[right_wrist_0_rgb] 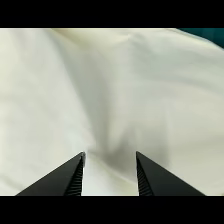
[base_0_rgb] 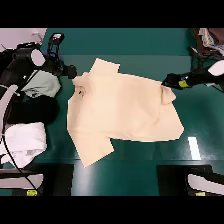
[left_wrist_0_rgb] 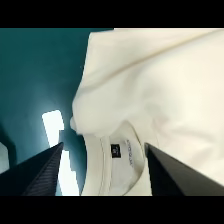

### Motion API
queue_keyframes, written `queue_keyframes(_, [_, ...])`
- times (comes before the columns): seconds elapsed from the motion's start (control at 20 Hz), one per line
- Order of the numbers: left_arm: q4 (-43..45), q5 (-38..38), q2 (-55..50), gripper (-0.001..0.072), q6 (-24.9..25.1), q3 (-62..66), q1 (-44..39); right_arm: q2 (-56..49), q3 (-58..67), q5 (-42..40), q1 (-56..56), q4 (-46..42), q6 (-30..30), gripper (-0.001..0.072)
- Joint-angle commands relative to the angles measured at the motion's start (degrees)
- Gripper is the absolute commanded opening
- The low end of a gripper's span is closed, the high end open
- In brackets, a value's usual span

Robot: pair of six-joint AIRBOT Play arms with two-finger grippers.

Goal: Fold the shirts.

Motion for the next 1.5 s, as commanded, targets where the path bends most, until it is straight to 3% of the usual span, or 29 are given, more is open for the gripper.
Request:
queue_keyframes(0.0, [0.4, -11.9, -1.4, 0.0602, -1.1, 3.2, 3.0, -4.0, 7.0, 5.2, 0.0, 0.1, -0.9, 0.0379])
queue_keyframes(0.1, [0.0, -20.1, 0.4, 0.0601, -0.2, 0.7, 6.1, -1.4, 6.6, 7.5, -0.4, -0.3, -2.1, 0.0378])
queue_keyframes(0.2, [-0.2, -21.2, 5.3, 0.0602, 0.5, -8.4, 7.8, 3.3, 2.7, 7.8, -1.2, -0.3, -2.2, 0.0378])
queue_keyframes(0.35, [-2.8, -17.2, 15.8, 0.0603, -1.7, -25.9, 7.6, 11.0, -4.3, 7.9, -3.6, -0.2, -2.2, 0.0378])
queue_keyframes(0.55, [-12.9, -12.0, 25.8, 0.0602, -2.6, -43.2, 7.6, 19.0, -11.4, 7.5, -7.2, 0.2, -2.2, 0.0378])
queue_keyframes(1.05, [-23.3, -5.9, 26.8, 0.06, -0.6, -52.9, 7.6, 28.0, -18.0, 10.1, -13.7, 0.1, -2.1, 0.0378])
queue_keyframes(1.1, [-23.9, -4.9, 26.8, 0.0507, -0.6, -52.9, 7.6, 28.7, -19.3, 11.6, -15.2, 0.1, -2.1, 0.0378])
queue_keyframes(1.15, [-23.8, -4.2, 26.8, 0.027, -0.5, -52.6, 7.6, 29.5, -21.3, 13.1, -17.3, 0.0, -2.1, 0.0378])
queue_keyframes(1.25, [-23.8, -3.6, 26.8, 0.0224, -0.5, -51.4, 7.6, 31.6, -26.7, 15.4, -22.6, -0.7, -2.1, 0.0378])
queue_keyframes(1.3, [-23.8, -3.7, 26.9, 0.003, 0.1, -50.5, 7.6, 32.7, -29.7, 16.0, -25.5, -2.1, -2.1, 0.0378])
queue_keyframes(1.4, [-23.8, -4.7, 26.9, 0.0026, 0.9, -48.2, 7.6, 34.4, -36.4, 17.9, -31.8, -4.4, -2.2, 0.0416])
queue_keyframes(1.45, [-23.8, -5.0, 26.9, 0.0025, 1.0, -47.2, 7.6, 34.5, -39.2, 19.0, -34.8, -4.3, -2.2, 0.053])
